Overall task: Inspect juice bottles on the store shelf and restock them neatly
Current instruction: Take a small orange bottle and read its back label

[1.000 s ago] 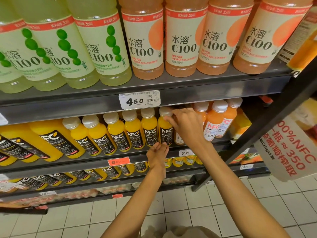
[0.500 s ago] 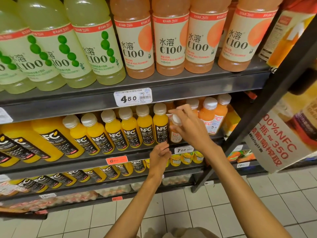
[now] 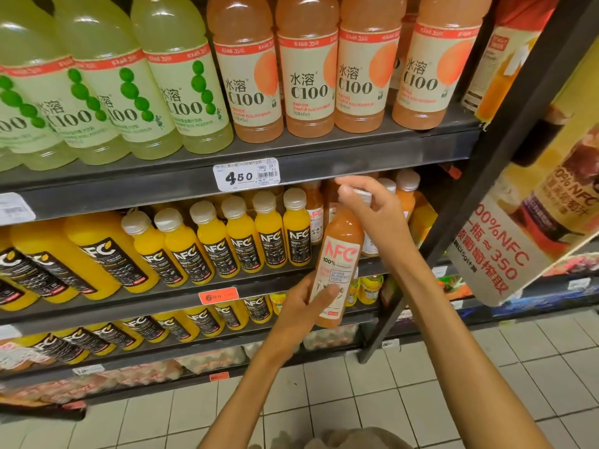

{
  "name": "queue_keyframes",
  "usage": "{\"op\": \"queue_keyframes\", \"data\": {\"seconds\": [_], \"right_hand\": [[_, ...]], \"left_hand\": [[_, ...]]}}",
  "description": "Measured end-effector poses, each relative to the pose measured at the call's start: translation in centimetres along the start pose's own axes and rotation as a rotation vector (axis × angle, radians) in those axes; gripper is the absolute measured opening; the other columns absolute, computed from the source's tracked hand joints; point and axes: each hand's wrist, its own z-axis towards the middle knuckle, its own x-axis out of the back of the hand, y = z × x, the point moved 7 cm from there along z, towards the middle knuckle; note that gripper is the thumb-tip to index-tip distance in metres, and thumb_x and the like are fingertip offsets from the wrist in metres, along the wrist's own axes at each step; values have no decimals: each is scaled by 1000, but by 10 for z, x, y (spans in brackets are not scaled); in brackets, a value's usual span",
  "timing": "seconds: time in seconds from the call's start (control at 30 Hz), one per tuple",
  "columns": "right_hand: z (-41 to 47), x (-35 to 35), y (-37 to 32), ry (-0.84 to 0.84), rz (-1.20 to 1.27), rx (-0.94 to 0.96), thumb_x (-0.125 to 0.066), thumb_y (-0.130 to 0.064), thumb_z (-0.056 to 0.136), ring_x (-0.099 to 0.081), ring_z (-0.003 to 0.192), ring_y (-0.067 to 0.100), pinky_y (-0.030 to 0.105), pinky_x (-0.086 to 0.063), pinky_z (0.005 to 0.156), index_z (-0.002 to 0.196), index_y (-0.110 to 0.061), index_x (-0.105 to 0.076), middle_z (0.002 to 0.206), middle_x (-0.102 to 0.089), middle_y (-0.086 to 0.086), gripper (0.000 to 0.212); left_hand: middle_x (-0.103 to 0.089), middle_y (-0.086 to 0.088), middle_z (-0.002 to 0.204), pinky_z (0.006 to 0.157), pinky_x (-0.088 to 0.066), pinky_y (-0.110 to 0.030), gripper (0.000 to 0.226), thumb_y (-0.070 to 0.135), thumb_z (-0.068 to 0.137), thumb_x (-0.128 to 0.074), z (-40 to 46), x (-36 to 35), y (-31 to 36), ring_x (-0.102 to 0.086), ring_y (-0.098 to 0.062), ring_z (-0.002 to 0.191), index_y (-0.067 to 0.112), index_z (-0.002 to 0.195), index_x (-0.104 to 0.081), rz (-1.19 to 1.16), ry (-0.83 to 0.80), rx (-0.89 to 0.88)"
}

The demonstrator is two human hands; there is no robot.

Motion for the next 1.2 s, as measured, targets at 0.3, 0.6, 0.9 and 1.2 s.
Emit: {"op": "queue_keyframes", "data": {"seconds": [0.3,0.6,0.9,1.2], "right_hand": [[-9,-24,11,-33,561,-299,-46,-37,98,-68,75,13,31,-55,71,115,-17,-54,90,-72,0,27],[-10,-23,7,2,417,-302,-64,-25,89,-63,60,14,26,-52,55,90,-13,-53,69,-61,1,16],[-16,-34,14,-150,745,-397,-64,-33,84,-66,74,16,36,-54,76,104,-12,-55,77,-64,3,30],[-19,-36,5,-247,905,-385,-64,-28,81,-57,54,9,26,-52,63,86,-16,-55,64,-58,-3,16]], "left_hand": [[-71,-11,102,68,-58,-37,64,60,73,-61,-22,-5,22,-70,-26,83,19,121,-55,-265,-96,26],[-69,11,111,75,-55,-21,51,70,68,-57,-31,3,29,-65,-3,100,42,111,-57,-20,26,-108],[-67,-12,97,67,-56,-32,70,62,72,-65,-41,-28,18,-67,-22,78,17,124,-56,-507,-331,160],[-67,-12,113,91,-52,-45,68,61,71,-67,-47,-25,21,-66,-28,100,18,123,-58,-359,-356,135]]}}
